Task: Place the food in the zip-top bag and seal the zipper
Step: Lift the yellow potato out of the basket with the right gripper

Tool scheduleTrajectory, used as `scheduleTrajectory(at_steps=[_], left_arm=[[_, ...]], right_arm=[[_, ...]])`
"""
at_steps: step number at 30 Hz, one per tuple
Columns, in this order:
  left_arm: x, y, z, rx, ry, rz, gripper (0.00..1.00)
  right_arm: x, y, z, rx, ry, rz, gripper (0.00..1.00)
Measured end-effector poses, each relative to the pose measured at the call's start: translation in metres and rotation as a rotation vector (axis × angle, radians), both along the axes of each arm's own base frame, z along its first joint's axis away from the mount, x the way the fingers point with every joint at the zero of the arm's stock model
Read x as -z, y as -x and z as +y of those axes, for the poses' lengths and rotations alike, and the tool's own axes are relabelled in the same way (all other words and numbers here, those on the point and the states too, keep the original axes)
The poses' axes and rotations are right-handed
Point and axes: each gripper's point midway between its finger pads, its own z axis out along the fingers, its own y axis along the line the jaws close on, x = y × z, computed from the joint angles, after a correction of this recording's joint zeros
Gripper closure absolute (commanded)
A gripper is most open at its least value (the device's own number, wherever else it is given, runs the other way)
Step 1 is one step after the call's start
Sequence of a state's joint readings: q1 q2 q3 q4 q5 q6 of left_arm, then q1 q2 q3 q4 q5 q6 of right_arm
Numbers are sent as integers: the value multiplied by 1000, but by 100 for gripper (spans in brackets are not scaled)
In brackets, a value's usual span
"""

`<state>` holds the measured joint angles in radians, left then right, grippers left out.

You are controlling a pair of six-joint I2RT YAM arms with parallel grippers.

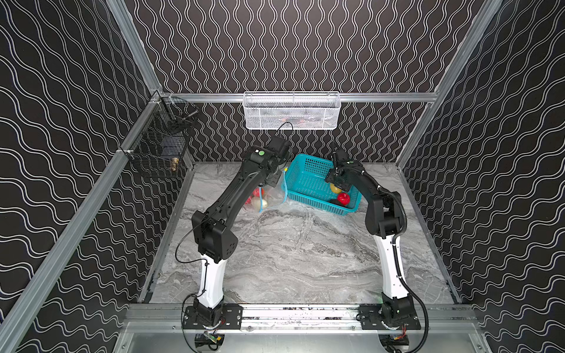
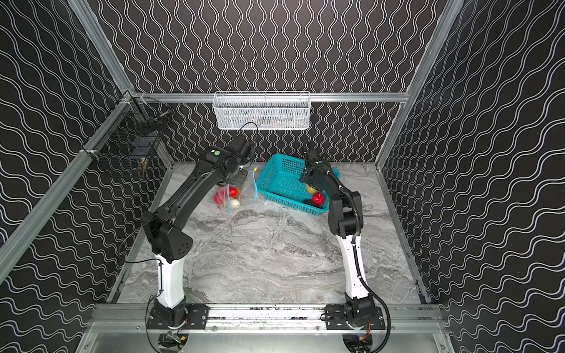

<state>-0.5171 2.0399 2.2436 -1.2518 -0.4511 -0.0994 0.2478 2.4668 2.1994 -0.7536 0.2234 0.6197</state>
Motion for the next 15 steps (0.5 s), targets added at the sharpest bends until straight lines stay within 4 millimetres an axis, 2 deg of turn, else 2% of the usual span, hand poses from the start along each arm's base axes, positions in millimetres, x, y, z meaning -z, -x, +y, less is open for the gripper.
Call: scheduleTrajectory(at_steps=[8, 15], left_arm=[[0, 0, 0, 0, 0, 0, 100], [0, 0, 0, 0, 0, 0, 100]], right_arm=[[10, 1, 0, -5, -4, 19, 19], [13, 2, 0, -5, -11, 26, 28]])
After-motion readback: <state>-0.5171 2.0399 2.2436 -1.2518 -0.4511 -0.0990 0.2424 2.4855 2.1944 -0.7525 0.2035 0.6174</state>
